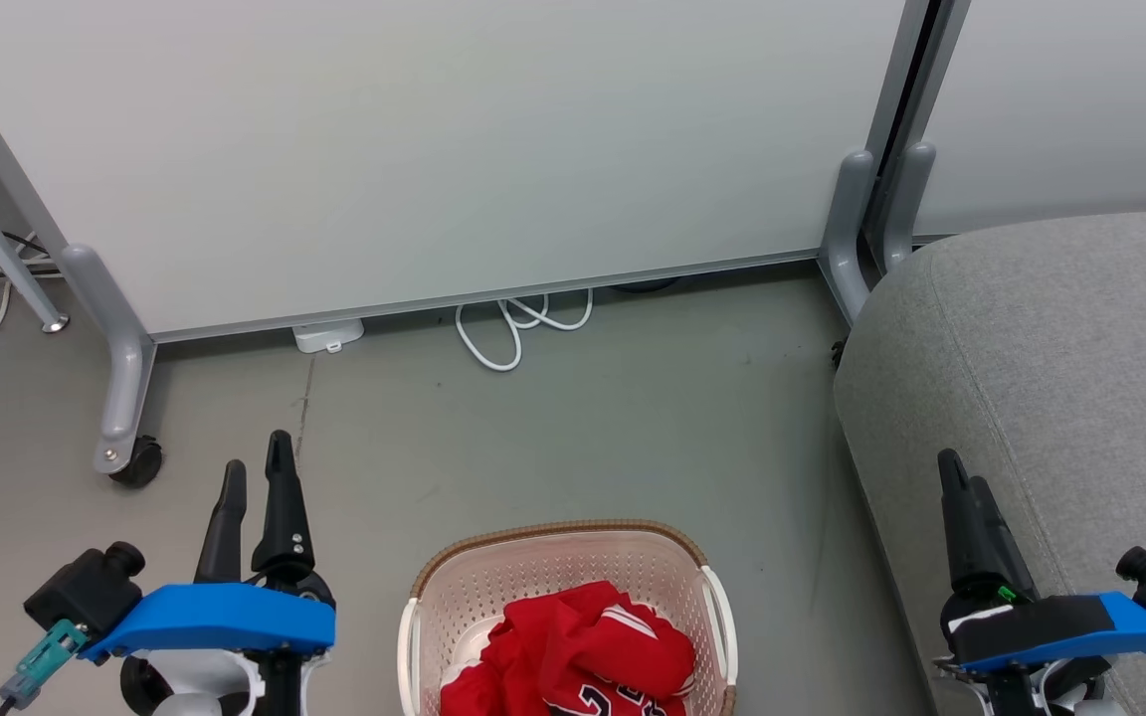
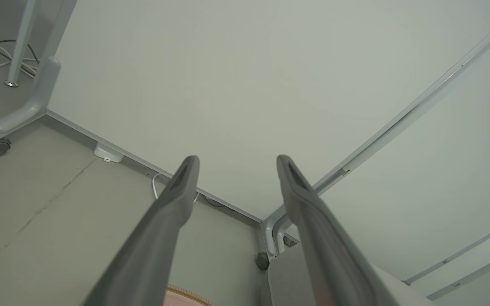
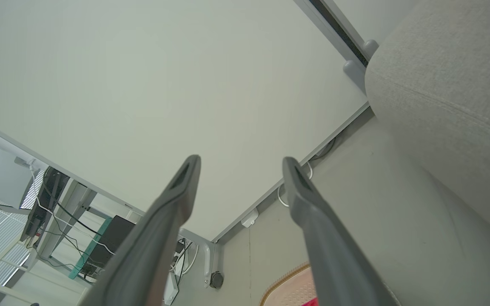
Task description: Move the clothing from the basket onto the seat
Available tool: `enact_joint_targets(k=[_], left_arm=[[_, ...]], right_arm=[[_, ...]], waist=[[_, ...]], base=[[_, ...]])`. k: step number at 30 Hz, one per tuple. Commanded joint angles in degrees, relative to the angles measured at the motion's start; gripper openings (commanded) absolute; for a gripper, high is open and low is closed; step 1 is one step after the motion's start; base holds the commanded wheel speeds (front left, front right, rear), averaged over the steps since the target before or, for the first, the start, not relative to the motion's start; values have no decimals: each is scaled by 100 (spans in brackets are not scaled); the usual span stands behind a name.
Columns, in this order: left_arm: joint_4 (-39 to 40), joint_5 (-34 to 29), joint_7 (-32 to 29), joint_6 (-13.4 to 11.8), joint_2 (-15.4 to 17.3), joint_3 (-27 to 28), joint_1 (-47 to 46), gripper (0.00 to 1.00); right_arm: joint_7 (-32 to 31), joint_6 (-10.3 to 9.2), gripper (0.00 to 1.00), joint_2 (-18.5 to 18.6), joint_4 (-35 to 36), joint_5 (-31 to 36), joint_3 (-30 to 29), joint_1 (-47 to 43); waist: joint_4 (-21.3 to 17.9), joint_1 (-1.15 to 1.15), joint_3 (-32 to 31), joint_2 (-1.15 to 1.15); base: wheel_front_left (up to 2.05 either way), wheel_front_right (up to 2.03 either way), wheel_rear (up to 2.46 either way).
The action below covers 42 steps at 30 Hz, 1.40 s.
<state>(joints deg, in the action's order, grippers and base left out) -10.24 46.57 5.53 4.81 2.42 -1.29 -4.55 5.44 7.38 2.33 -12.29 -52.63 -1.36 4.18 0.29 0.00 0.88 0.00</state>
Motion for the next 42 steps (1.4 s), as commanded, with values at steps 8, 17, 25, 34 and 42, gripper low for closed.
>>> enact_joint_targets(k=[8, 17, 25, 34, 42], left_arm=[[-30, -886, 176, -63, 48, -229, -143, 100], [-170, -1623, 316, -79, 49, -396, -157, 100], [-255, -2186, 436, -88, 50, -528, -188, 100], [-333, -2710, 547, -64, 52, -627, -208, 100], [-411, -3099, 652, -52, 52, -702, -231, 100]], right_arm=[[181, 10, 100, 48, -12, 680, 78, 75], [322, 11, 100, 53, -69, 1232, 146, 71], [441, 12, 100, 56, -115, 1694, 210, 81], [556, 13, 100, 61, -121, 2153, 244, 77], [661, 14, 100, 63, -139, 2523, 289, 72]], waist=[[15, 0, -4, 0], [38, 0, -1, 0], [39, 0, 21, 0], [34, 0, 54, 0], [54, 0, 85, 0]], base=[[0, 0, 0], [0, 0, 0], [0, 0, 0], [0, 0, 0], [0, 0, 0]])
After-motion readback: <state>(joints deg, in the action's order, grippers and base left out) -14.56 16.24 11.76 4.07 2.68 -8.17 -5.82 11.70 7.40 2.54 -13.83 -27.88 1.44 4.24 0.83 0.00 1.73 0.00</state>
